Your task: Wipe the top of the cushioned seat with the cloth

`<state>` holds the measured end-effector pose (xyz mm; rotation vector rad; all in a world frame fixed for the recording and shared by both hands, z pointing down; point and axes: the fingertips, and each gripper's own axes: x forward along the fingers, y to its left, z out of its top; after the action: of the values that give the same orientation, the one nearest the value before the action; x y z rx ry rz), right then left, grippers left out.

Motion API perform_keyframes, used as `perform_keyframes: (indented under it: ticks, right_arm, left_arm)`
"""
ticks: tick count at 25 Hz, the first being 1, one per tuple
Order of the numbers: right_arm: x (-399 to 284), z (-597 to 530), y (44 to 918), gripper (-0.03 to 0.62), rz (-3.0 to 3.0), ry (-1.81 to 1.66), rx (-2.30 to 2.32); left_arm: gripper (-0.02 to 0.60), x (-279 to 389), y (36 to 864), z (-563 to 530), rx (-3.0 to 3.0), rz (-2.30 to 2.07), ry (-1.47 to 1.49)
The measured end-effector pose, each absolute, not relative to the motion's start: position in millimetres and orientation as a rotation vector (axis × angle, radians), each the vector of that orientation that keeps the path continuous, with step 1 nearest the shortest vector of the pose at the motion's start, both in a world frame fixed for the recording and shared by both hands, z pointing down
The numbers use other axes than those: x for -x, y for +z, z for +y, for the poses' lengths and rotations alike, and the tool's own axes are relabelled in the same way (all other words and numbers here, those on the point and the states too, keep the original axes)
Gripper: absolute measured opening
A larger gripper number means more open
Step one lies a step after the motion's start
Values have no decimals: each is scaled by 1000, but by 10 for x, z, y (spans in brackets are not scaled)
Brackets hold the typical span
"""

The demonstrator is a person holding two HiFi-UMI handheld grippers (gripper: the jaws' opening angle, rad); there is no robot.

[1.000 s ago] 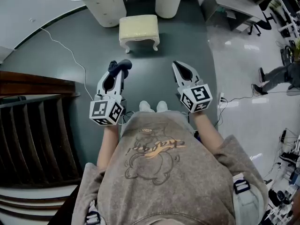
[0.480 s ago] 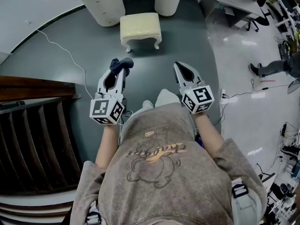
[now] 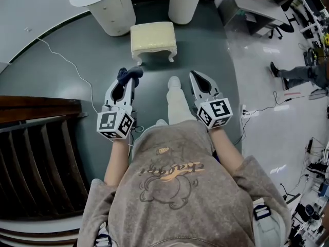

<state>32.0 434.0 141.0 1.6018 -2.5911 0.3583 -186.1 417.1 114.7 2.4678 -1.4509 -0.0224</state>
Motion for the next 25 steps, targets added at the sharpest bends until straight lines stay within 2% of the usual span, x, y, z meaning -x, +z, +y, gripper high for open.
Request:
perform_keyframes:
  ticks: [25]
  right_arm:
    - [-770, 1275, 1457, -5, -2685, 439, -1343]
  left_arm:
    - [95, 1458, 997, 1448, -2320, -1635, -9]
